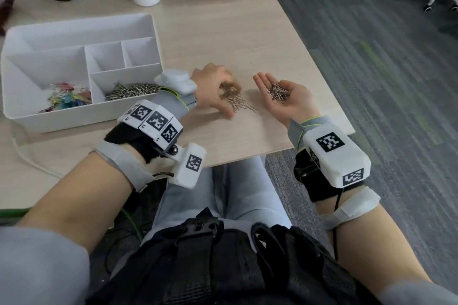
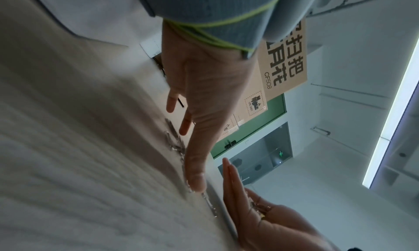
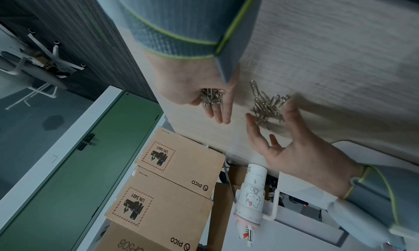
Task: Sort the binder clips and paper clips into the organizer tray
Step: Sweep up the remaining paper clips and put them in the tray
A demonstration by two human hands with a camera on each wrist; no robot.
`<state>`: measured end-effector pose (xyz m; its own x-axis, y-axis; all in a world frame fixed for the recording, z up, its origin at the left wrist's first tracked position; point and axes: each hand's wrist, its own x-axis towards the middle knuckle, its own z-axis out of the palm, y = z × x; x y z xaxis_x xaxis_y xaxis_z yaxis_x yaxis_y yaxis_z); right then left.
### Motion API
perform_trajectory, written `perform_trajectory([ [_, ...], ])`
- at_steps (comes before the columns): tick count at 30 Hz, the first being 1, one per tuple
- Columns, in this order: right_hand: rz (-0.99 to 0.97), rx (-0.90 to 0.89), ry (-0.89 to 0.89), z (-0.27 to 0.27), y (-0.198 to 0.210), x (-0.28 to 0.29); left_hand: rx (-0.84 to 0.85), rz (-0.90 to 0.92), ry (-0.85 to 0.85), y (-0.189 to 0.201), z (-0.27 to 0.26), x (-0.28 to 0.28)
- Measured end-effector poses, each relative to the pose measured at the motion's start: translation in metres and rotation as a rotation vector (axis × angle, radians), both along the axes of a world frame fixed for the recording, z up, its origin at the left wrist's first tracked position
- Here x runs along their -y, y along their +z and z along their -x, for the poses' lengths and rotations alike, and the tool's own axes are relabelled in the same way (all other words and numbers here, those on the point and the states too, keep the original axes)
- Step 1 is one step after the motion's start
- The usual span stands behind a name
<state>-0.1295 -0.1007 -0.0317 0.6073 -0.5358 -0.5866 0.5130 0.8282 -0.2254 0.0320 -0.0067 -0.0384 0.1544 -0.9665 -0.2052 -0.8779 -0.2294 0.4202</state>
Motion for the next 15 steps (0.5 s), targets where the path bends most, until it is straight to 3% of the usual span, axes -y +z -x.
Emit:
perform_trajectory([
  [7, 0.002, -0.01, 0.026, -0.002, -0.002, -0.003, -0.095, 0.121, 0.078, -0.005, 0.008, 0.004],
  [15, 0.011, -0.022, 0.046, -0.002, -0.004, -0.002, -0.026, 0.111, 0.078, -0.007, 0.016, 0.017],
])
